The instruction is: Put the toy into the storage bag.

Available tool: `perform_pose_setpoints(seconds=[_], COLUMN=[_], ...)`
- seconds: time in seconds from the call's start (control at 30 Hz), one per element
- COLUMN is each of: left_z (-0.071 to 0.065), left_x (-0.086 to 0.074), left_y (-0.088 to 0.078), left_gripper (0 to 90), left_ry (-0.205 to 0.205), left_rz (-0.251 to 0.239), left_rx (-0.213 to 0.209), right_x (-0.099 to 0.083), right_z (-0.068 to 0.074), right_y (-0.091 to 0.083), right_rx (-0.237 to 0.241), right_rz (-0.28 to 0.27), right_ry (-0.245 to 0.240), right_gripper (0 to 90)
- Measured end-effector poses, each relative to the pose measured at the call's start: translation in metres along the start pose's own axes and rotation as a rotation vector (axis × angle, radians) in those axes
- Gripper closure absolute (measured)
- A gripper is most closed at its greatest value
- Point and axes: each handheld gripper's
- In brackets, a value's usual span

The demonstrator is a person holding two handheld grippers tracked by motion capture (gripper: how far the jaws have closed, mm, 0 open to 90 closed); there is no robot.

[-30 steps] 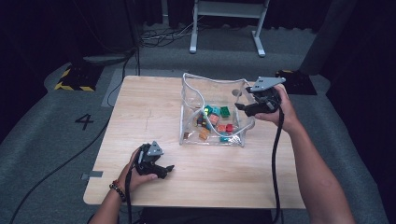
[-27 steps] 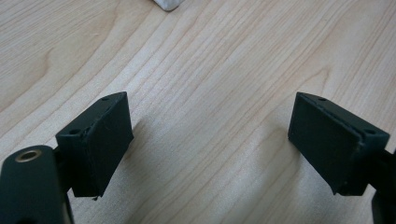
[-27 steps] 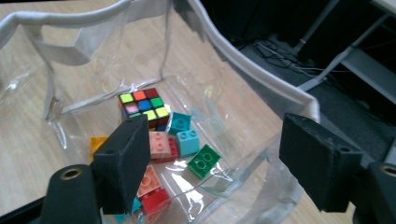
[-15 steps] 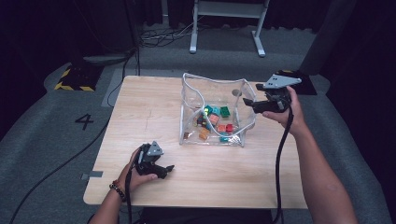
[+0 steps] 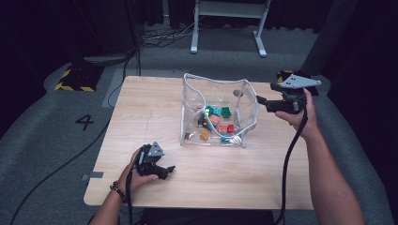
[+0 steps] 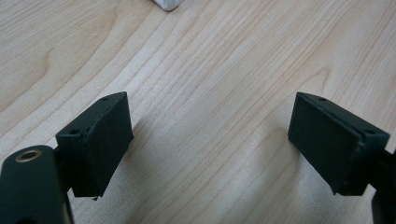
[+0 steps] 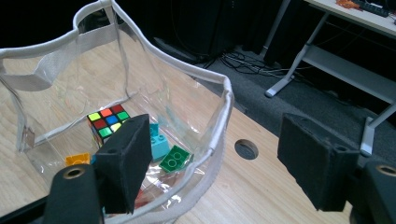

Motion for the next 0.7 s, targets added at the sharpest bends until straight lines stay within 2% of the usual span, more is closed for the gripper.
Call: perform_pose_setpoints(seconds=[0.2,0.4,0.7], left_z=[0.000,0.000,0.000], left_x=[0.000,0.000,0.000], left_y=[0.000,0.000,0.000], left_gripper=[13.8,13.9,13.9], left_ry=[0.001,0.002,0.002], left_rz=[0.000,-0.001,-0.001], left_rx=[0.000,0.003,0.003], right_x=[-0.010,-0.023,-0.039], right_z=[-0.006,-0.012,-0.015], right_y=[-0.005,-0.009,-0.008], right_rx=[-0.030,-0.033,-0.048], right_rz=[-0.004,0.000,0.019], right_ry=[0.014,0.053,0.061], right_gripper=[26.1,26.3,26.2])
Point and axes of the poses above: each handheld gripper's, and its own axes: y roughly forward along the jaws, x roughly out of its top, z roughly to its left, and after that the axes turned 14 degrees about z, right-handed
